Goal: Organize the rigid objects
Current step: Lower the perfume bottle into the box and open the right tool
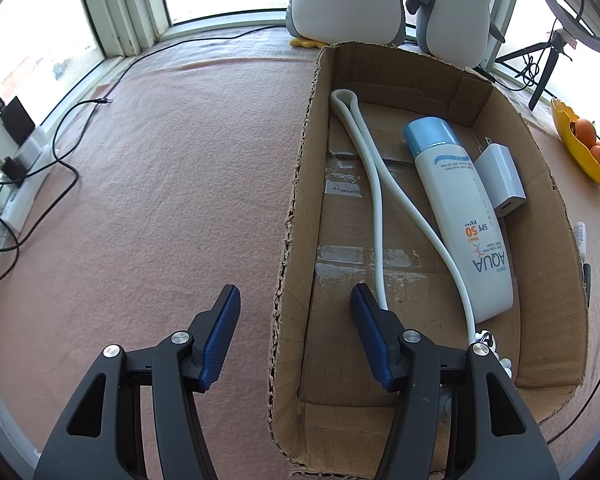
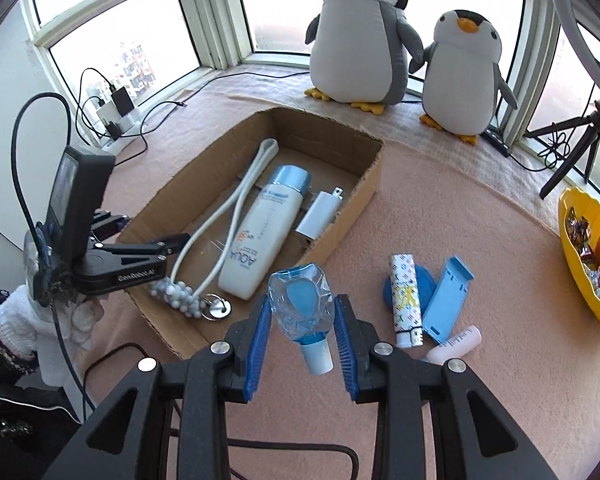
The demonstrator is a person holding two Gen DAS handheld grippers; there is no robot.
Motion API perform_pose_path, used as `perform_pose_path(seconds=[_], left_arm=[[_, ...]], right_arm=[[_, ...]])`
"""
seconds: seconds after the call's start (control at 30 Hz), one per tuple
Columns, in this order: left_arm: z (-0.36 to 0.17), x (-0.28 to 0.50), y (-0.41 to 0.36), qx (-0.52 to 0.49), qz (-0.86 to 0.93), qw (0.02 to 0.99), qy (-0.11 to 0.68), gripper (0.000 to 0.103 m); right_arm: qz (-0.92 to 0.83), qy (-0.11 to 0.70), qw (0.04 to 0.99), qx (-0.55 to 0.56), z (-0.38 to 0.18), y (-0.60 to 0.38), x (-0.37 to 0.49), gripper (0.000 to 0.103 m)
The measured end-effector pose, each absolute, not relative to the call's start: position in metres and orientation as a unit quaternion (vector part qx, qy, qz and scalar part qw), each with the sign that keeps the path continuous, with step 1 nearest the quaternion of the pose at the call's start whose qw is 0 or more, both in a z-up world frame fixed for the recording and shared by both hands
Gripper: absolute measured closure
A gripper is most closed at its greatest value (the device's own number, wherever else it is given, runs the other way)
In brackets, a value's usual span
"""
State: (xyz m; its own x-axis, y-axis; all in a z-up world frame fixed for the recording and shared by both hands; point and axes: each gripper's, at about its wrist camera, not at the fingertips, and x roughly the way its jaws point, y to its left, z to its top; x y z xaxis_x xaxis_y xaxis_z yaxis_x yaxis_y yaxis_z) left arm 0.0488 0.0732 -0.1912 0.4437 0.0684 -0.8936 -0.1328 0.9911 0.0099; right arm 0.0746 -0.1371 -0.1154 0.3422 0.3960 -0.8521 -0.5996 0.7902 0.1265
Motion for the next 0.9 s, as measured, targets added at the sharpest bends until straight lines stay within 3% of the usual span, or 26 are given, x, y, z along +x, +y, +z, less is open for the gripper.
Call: perform_pose_path(seconds=[0.9], left_arm=[[-0.191, 0.049, 0.075, -0.034, 0.059, 0.85, 0.523, 0.045]], right_arm=[[0.343, 0.495, 0.791, -0.111, -0.14, -0.056, 0.061, 0.074]])
